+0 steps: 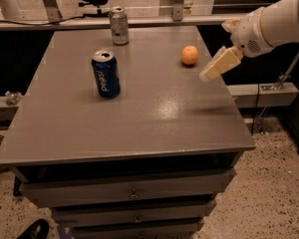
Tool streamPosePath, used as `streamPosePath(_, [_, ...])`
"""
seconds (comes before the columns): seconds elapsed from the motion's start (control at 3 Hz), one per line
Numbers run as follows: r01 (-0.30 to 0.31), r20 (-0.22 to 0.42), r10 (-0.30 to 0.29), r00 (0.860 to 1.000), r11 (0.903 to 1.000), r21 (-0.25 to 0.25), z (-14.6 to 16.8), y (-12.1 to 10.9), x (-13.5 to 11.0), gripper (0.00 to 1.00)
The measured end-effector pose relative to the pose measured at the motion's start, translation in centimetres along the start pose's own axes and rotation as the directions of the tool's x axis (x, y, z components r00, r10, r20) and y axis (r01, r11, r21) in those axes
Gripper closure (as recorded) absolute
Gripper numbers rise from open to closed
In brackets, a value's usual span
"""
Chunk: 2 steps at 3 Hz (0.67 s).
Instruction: Move orange near pepsi can
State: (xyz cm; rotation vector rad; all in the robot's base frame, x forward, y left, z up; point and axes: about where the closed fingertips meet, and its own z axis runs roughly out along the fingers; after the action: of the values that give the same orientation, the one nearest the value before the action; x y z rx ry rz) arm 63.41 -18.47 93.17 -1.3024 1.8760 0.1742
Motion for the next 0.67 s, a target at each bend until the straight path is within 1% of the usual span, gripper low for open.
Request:
streamPosePath(0.33, [-0.046, 0.051, 0.045, 0.998, 0.9989, 0.011, 3.9, -2.5, -0.4, 0.00])
streamPosePath(0.67, [-0.075, 0.058, 0.073, 0.996, 0.9966, 0.034, 6.9, -4.9, -0.1, 0.00])
